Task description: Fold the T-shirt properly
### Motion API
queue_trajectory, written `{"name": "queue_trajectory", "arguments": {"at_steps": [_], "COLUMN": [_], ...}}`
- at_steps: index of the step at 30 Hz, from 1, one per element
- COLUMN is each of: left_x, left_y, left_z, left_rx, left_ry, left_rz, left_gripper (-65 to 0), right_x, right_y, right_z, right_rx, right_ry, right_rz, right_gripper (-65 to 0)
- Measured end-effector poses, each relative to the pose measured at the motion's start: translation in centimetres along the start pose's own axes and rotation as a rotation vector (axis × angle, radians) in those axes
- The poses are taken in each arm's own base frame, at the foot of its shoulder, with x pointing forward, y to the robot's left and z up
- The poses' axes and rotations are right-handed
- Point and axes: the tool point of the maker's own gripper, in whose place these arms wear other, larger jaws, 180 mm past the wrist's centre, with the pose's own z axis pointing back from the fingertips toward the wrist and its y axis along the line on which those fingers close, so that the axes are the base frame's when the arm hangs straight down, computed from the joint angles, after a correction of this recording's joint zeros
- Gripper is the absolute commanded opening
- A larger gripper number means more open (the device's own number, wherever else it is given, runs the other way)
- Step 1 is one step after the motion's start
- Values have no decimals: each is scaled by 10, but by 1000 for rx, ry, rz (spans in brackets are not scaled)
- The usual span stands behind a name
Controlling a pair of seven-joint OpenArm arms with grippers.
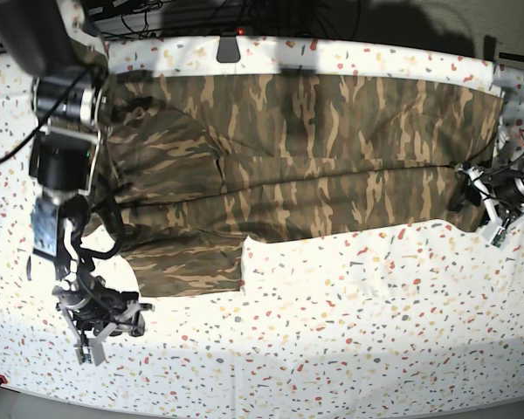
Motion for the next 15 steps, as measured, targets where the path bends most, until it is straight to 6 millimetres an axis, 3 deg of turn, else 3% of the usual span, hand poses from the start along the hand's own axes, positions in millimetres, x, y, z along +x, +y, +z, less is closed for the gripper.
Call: {"name": "queue_trajectory", "arguments": {"at_steps": [2, 6, 13, 15], "left_x": [1, 1, 1, 1], "left_y": [-1, -3, -3, -3], "left_z": [-1, -2, -2, -2], "left_rx": [-2, -4, -5, -5], "left_ry": [-1, -1, -3, -3], "left_rz": [1, 3, 4, 4], "left_gripper": [-353, -353, -353, -353], "right_x": [-10, -48, -68, -84], "right_y": [-14, -17, -20, -25], "right_z": [-15, -30, -32, -28], "right_rx": [-57, -91, -153, -184], "right_ry": [16, 102, 92, 113], "right_rz": [-39, -34, 36, 35], "right_gripper": [-391, -391, -391, -391]}}
